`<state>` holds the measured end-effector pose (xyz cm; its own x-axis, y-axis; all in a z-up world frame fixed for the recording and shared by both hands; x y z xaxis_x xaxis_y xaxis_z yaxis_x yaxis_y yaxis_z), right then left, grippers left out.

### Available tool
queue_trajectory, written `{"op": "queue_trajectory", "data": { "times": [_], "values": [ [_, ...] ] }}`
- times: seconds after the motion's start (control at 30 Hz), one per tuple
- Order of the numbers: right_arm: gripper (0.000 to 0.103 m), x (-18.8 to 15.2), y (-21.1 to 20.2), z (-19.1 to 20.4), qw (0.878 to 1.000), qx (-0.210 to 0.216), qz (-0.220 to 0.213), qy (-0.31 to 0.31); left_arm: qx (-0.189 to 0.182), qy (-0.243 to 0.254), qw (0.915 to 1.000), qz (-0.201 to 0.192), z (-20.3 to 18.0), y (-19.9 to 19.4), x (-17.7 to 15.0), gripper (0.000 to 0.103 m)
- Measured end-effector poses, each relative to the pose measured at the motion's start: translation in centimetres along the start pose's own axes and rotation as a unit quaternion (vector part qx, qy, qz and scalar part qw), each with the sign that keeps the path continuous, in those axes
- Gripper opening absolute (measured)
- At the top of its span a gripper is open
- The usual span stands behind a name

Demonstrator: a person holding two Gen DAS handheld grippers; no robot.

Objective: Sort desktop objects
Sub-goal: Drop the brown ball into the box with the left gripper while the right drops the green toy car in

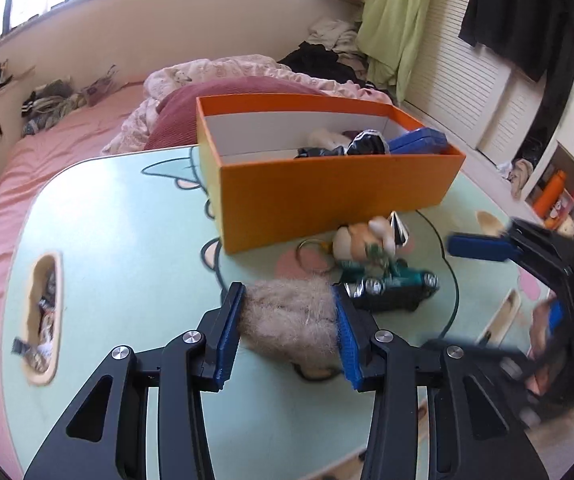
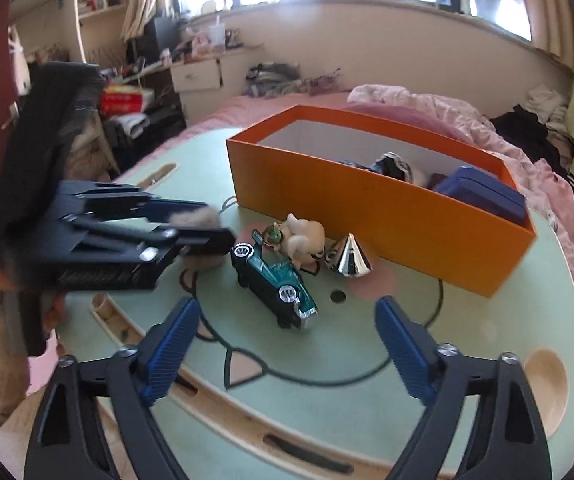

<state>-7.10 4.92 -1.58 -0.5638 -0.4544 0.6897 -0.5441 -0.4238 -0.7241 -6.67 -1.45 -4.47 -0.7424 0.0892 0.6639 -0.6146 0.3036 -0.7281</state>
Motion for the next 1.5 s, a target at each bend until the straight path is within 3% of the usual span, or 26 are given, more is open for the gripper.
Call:
{"op": "queue_trajectory", "data": {
  "times": [0.03,0.1,0.2,0.23,0.27,0.3,0.5,0.67,0.77,0.9,0.97,1.0,1.03,1.07,1.13,1.27,1.37,1.5],
  "values": [
    [0.072,0.3,0.7,0.3,1.000,0.001,0.011,-0.007,0.003,-0.001,1.0000,0.001,0.0,-0.1,0.0,0.050],
    [0.072,0.8,1.9,0.7,1.000,0.004,0.021,-0.013,0.004,0.003,1.0000,0.003,-0.1,-0.1,-0.1,0.055],
    [0.060,1.0,3.7,1.2,0.999,0.015,0.036,-0.020,0.007,0.007,0.9999,0.003,-0.2,0.5,-0.3,0.053],
    [0.050,1.1,3.7,1.4,0.999,0.023,0.033,-0.024,0.004,0.001,1.0000,0.004,-0.1,0.7,-0.3,0.051],
    [0.031,0.9,3.7,1.3,0.999,0.024,0.031,-0.026,0.002,-0.002,1.0000,0.007,0.1,1.0,-0.4,0.047],
    [0.023,0.7,3.6,1.2,0.999,0.023,0.031,-0.021,0.007,-0.001,1.0000,0.003,0.3,0.9,-0.5,0.044],
    [0.022,-1.1,0.8,0.3,0.998,0.059,-0.008,0.018,-0.023,-0.009,0.9995,-0.017,-0.3,-0.6,-0.5,0.043],
    [0.022,0.0,-4.7,-1.9,0.989,0.095,-0.083,0.072,-0.058,-0.003,0.9969,-0.054,-2.5,-2.8,1.5,0.043],
    [0.022,2.7,-6.8,-4.6,0.987,0.048,-0.120,0.094,-0.062,0.007,0.9951,-0.077,-3.9,-3.0,3.9,0.043],
    [0.022,6.1,-5.6,-8.4,0.984,-0.018,-0.126,0.125,-0.056,-0.008,0.9953,-0.079,-4.6,-0.9,7.8,0.043],
    [0.023,7.2,-3.5,-10.3,0.981,-0.052,-0.111,0.148,-0.054,-0.037,0.9950,-0.075,-4.2,1.1,9.4,0.046],
    [0.024,7.4,-2.6,-10.9,0.980,-0.066,-0.108,0.156,-0.047,-0.051,0.9951,-0.070,-3.8,2.1,9.8,0.061],
    [0.035,7.3,-2.1,-11.4,0.978,-0.075,-0.107,0.162,-0.033,-0.066,0.9954,-0.061,-3.3,3.2,9.8,0.074],
    [0.055,6.9,-1.9,-11.8,0.976,-0.085,-0.107,0.168,-0.019,-0.075,0.9948,-0.066,-3.1,3.6,9.8,0.074],
    [0.057,6.2,-2.2,-12.2,0.971,-0.104,-0.119,0.178,-0.001,-0.072,0.9937,-0.086,-3.2,2.9,9.5,0.076],
    [0.073,5.0,-4.5,-11.8,0.968,-0.111,-0.153,0.167,-0.016,-0.058,0.9932,-0.100,-3.9,0.5,8.6,0.078],
    [0.078,4.1,-6.4,-10.5,0.965,-0.106,-0.186,0.155,-0.015,-0.047,0.9917,-0.119,-4.1,-1.6,7.7,0.081],
    [0.082,1.9,-6.0,-8.4,0.975,-0.098,-0.148,0.131,-0.020,-0.019,0.9949,-0.097,-4.9,-2.7,5.2,0.081]
  ]
}}
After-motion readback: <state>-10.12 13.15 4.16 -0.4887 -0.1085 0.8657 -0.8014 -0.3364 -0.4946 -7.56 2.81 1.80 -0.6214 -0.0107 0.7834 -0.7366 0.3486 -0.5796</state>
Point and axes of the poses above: each gripper's, at about its wrist camera, not at the fingertips, and y roughly the way its jaws point, z to its left, x to its top, the point moved 8 cm from there along y, roughly the way its jaws point, and after that the axes turned 2 degrees about -y, right-handed, at the moved point
